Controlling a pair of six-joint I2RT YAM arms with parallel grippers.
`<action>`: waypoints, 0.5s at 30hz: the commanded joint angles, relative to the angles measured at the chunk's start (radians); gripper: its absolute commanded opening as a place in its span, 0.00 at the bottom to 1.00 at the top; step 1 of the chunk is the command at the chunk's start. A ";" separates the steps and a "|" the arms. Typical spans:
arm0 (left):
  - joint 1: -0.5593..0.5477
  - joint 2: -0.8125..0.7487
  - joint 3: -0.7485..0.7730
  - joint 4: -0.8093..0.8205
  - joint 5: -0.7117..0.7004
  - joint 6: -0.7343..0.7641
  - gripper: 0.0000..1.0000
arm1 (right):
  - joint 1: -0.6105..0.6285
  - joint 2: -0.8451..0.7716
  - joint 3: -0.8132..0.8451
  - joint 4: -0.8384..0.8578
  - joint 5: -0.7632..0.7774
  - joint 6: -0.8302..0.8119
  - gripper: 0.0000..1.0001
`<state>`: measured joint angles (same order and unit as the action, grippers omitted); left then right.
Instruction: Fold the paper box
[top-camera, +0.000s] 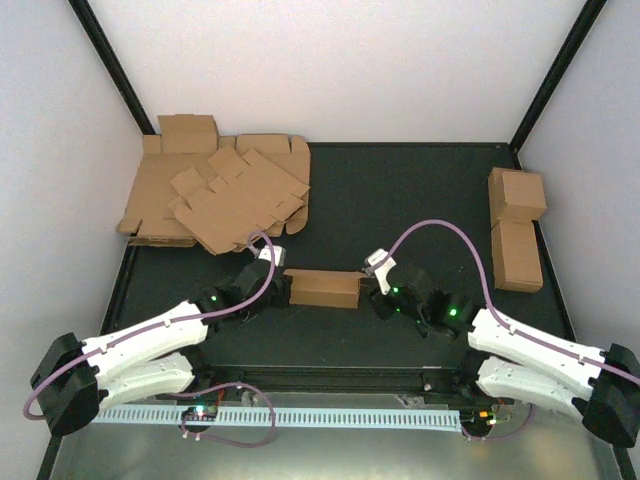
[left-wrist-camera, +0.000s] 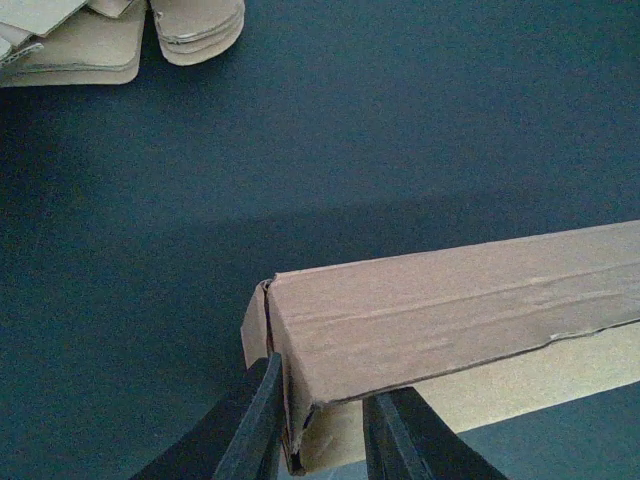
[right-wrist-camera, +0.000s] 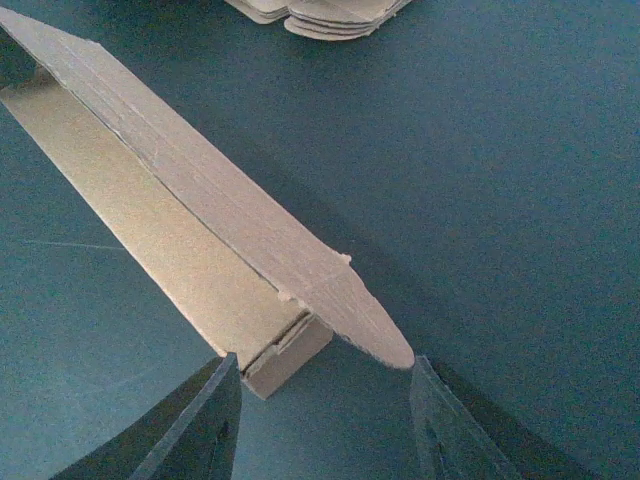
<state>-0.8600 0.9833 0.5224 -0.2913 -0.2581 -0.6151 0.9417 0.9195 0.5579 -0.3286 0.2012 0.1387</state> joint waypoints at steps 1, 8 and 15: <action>-0.007 -0.003 0.039 -0.013 -0.034 0.027 0.24 | -0.001 0.058 0.028 0.061 0.012 -0.015 0.49; -0.002 0.001 0.036 -0.013 -0.055 0.043 0.24 | 0.005 0.147 0.070 0.052 0.082 0.021 0.47; 0.007 0.016 0.034 0.004 -0.052 0.056 0.24 | 0.006 0.188 0.094 0.083 0.125 0.009 0.40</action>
<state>-0.8589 0.9840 0.5236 -0.2974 -0.2886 -0.5793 0.9428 1.0786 0.6044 -0.2958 0.2779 0.1539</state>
